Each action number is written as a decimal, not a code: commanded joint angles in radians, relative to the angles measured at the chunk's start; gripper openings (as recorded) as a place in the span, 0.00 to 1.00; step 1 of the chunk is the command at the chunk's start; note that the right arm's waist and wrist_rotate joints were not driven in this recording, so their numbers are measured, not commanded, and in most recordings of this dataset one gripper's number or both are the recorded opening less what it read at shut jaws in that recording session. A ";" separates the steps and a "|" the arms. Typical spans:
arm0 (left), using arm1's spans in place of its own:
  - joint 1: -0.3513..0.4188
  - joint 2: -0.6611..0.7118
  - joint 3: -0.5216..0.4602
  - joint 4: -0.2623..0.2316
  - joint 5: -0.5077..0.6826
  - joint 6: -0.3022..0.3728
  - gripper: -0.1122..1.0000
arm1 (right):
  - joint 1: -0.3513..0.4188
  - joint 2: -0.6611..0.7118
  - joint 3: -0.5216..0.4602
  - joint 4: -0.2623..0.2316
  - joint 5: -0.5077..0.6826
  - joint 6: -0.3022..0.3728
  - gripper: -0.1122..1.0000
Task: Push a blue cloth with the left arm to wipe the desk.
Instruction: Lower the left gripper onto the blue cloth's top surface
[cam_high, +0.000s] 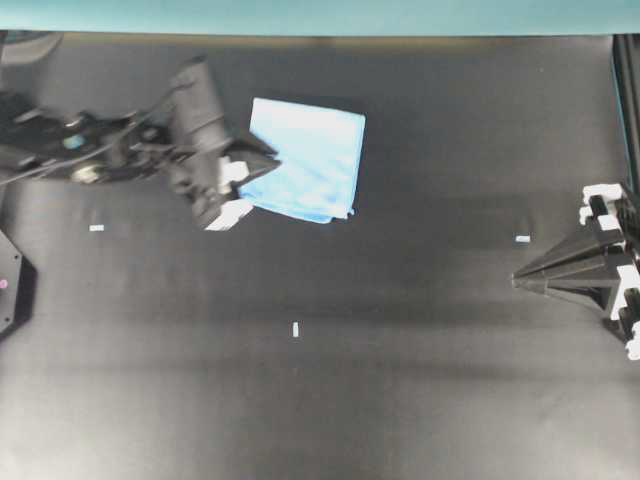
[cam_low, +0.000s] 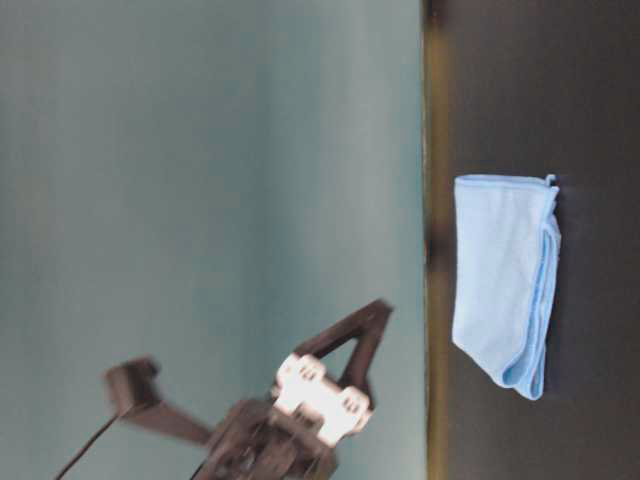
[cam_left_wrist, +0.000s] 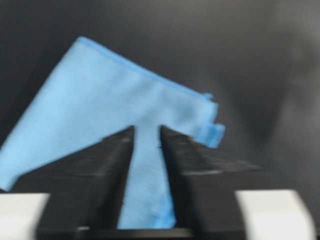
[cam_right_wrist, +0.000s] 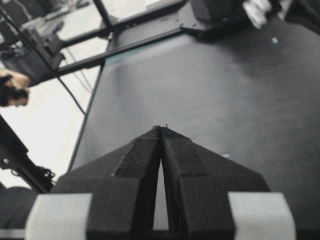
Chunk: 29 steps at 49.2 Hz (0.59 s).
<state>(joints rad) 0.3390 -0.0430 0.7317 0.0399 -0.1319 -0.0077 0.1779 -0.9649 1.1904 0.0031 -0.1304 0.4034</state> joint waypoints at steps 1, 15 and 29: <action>0.029 0.048 -0.048 0.003 -0.011 -0.005 0.41 | 0.000 0.009 -0.006 0.003 -0.006 0.000 0.10; 0.074 0.204 -0.141 0.003 -0.011 0.006 0.90 | 0.000 0.009 -0.006 0.011 -0.005 0.000 0.10; 0.092 0.362 -0.207 0.003 -0.009 0.011 0.89 | 0.000 0.009 -0.006 0.011 -0.005 0.000 0.10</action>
<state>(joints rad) 0.4326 0.3022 0.5476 0.0414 -0.1350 0.0015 0.1779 -0.9649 1.1904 0.0123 -0.1304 0.4034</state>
